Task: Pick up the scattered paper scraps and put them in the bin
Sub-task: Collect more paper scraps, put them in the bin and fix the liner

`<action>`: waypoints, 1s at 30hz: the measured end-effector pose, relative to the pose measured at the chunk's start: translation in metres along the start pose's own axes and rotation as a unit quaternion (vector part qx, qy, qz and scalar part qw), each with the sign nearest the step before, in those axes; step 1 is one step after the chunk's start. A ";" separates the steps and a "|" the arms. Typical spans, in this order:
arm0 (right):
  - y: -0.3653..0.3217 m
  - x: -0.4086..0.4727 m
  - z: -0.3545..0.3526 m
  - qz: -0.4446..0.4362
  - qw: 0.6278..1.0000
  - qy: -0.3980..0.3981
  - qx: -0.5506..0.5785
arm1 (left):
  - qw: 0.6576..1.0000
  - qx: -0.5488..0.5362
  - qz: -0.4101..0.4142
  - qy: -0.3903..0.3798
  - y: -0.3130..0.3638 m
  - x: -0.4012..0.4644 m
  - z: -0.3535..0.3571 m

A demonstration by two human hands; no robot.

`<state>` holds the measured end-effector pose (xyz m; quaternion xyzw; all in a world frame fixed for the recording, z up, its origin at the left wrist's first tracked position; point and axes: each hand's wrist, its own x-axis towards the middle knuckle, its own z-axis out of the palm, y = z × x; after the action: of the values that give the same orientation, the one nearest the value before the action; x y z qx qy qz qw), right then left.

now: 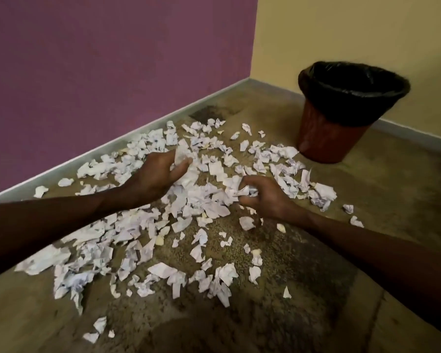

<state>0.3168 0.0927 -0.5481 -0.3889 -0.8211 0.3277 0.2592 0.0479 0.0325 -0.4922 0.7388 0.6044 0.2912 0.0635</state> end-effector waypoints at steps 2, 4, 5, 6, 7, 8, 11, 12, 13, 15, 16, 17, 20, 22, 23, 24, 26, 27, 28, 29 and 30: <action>-0.017 0.011 -0.019 -0.001 1.000 0.020 -0.005 | 0.999 0.004 0.002 0.038 0.002 0.015 -0.017; -0.033 0.025 -0.036 0.004 0.999 0.049 -0.008 | 0.998 -0.012 0.003 0.063 0.005 0.028 -0.033; -0.041 0.031 -0.045 0.006 0.998 0.064 -0.010 | 0.997 -0.024 0.005 0.071 0.007 0.034 -0.041; -0.050 0.038 -0.053 0.009 0.997 0.078 -0.012 | 0.996 -0.031 0.008 0.080 0.009 0.039 -0.048; -0.059 0.044 -0.061 0.011 0.996 0.090 -0.012 | 0.995 -0.036 0.010 0.094 0.010 0.044 -0.055; -0.067 0.050 -0.068 0.014 0.995 0.100 -0.012 | 0.993 -0.042 0.012 0.108 0.011 0.049 -0.061; -0.086 0.067 -0.084 0.031 0.992 0.121 -0.011 | 0.987 -0.072 0.012 0.145 0.011 0.062 -0.074; -0.092 0.073 -0.087 0.034 0.991 0.127 -0.013 | 0.984 -0.081 0.008 0.155 0.010 0.066 -0.078; -0.098 0.079 -0.090 0.036 0.991 0.129 -0.012 | 0.982 -0.088 0.002 0.165 0.008 0.069 -0.083; -0.111 0.089 -0.097 0.045 0.991 0.127 0.001 | 0.979 -0.097 0.000 0.179 0.008 0.072 -0.092; -0.117 0.092 -0.101 0.045 0.991 0.125 0.003 | 0.978 -0.097 0.002 0.185 0.006 0.073 -0.096; -0.122 0.096 -0.105 0.042 0.991 0.123 0.000 | 0.977 -0.097 0.003 0.189 0.004 0.074 -0.100; -0.125 0.108 -0.113 0.023 0.990 0.135 -0.017 | 0.975 -0.095 -0.009 0.201 -0.003 0.078 -0.107; -0.118 0.119 -0.118 0.017 0.989 0.148 -0.016 | 0.972 -0.088 -0.014 0.219 -0.003 0.084 -0.107; -0.112 0.124 -0.120 0.017 0.988 0.155 -0.011 | 0.971 -0.083 -0.020 0.226 -0.002 0.087 -0.106; -0.107 0.129 -0.122 0.018 0.987 0.160 -0.008 | 0.969 -0.079 -0.026 0.231 0.000 0.088 -0.104; -0.094 0.138 -0.131 0.015 0.985 0.172 -0.003 | 0.967 -0.074 -0.038 0.239 0.004 0.094 -0.096; -0.088 0.142 -0.132 0.017 0.984 0.177 0.002 | 0.968 -0.073 -0.044 0.238 0.004 0.092 -0.094; -0.079 0.145 -0.137 0.020 0.983 0.183 0.007 | 0.968 -0.072 -0.047 0.236 0.005 0.095 -0.090; -0.068 0.149 -0.144 0.022 0.982 0.188 0.012 | 0.968 -0.071 -0.049 0.234 0.008 0.099 -0.085; -0.056 0.153 -0.151 0.026 0.980 0.194 0.016 | 0.969 -0.069 -0.052 0.233 0.011 0.105 -0.080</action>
<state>0.3073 0.2407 -0.3823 -0.4621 -0.7395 0.2651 0.4115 0.0271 0.1064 -0.3846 0.6120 0.6185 0.4926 -0.0133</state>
